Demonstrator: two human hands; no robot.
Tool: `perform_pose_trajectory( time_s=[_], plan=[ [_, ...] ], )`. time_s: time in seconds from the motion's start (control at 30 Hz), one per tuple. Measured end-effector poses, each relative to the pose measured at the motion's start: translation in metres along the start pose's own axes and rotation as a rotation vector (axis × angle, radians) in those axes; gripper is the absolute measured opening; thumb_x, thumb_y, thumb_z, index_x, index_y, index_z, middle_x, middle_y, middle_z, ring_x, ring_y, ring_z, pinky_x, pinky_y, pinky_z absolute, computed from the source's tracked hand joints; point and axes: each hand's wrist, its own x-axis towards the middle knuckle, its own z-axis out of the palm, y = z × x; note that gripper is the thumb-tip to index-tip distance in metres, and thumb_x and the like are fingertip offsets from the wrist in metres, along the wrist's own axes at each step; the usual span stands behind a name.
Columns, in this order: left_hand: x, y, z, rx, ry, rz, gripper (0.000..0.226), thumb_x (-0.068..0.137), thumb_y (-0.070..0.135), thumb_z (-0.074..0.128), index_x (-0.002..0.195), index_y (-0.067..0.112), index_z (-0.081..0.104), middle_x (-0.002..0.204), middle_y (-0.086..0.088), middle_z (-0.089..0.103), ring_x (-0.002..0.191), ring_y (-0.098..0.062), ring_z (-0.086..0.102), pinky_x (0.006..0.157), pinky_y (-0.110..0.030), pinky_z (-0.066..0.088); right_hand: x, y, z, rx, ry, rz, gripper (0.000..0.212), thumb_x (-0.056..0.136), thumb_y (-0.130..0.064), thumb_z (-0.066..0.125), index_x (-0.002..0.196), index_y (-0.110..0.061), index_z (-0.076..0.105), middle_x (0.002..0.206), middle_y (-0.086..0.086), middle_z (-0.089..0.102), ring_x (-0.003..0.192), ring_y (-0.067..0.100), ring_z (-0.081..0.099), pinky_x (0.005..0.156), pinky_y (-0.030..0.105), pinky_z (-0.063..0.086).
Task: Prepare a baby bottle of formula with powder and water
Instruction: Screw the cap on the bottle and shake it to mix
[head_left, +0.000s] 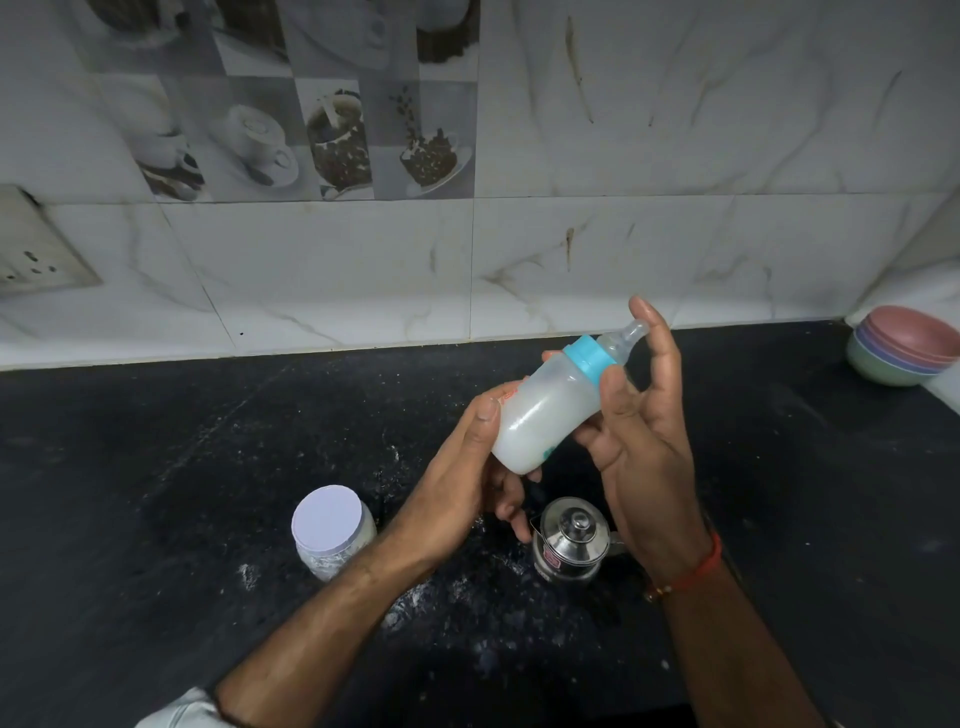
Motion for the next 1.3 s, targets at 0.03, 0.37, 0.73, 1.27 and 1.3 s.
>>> perform_pose_trajectory(
  time_s=[0.03,0.37,0.73,1.27,1.3],
  plan=[
    [0.000,0.001,0.000,0.002,0.003,-0.003,0.071,0.094,0.071,0.033,0.153,0.032,0.044,0.079,-0.008,0.060,0.049,-0.015,0.049,0.064,-0.055,0.059,0.000,0.000,0.000,0.002,0.001,0.002,0.063,0.099,-0.031,0.053,0.156,-0.038,0.029,0.110,0.001,0.072,0.111,0.034,0.067,0.096,0.051,0.059],
    [-0.002,-0.004,-0.005,-0.134,-0.003,-0.170,0.084,0.096,0.075,0.027,0.149,0.014,0.050,0.064,-0.009,0.054,0.049,-0.016,0.046,0.058,-0.041,0.060,-0.004,0.000,0.002,-0.224,-0.146,-0.096,0.090,0.081,-0.015,0.079,0.144,-0.054,0.029,0.111,-0.002,0.068,0.099,0.030,0.073,0.086,0.047,0.063],
    [0.006,-0.021,-0.066,0.717,0.421,0.099,0.060,0.104,0.067,0.030,0.157,0.039,0.035,0.135,0.013,0.057,0.113,0.007,0.057,0.104,-0.047,0.053,-0.011,0.026,-0.007,-0.616,0.063,-0.378,0.090,0.079,-0.018,0.084,0.151,-0.029,0.030,0.145,-0.032,0.037,0.129,0.000,0.055,0.099,0.031,0.058],
    [0.005,-0.031,-0.057,0.903,0.382,0.221,0.040,0.106,0.038,0.054,0.146,0.036,0.052,0.134,0.015,0.057,0.117,-0.007,0.058,0.094,-0.042,0.057,-0.017,0.021,0.002,-0.481,0.275,-0.580,0.084,0.079,0.000,0.082,0.143,-0.030,0.036,0.149,-0.030,0.040,0.128,0.020,0.059,0.103,0.034,0.055],
    [0.004,-0.032,-0.057,0.900,0.380,0.223,0.040,0.106,0.037,0.054,0.146,0.036,0.052,0.134,0.015,0.057,0.116,-0.007,0.058,0.093,-0.042,0.057,-0.016,0.033,-0.003,-0.529,0.255,-0.561,0.082,0.078,0.002,0.083,0.141,-0.029,0.039,0.145,-0.034,0.042,0.129,0.015,0.057,0.106,0.033,0.053]
  ],
)
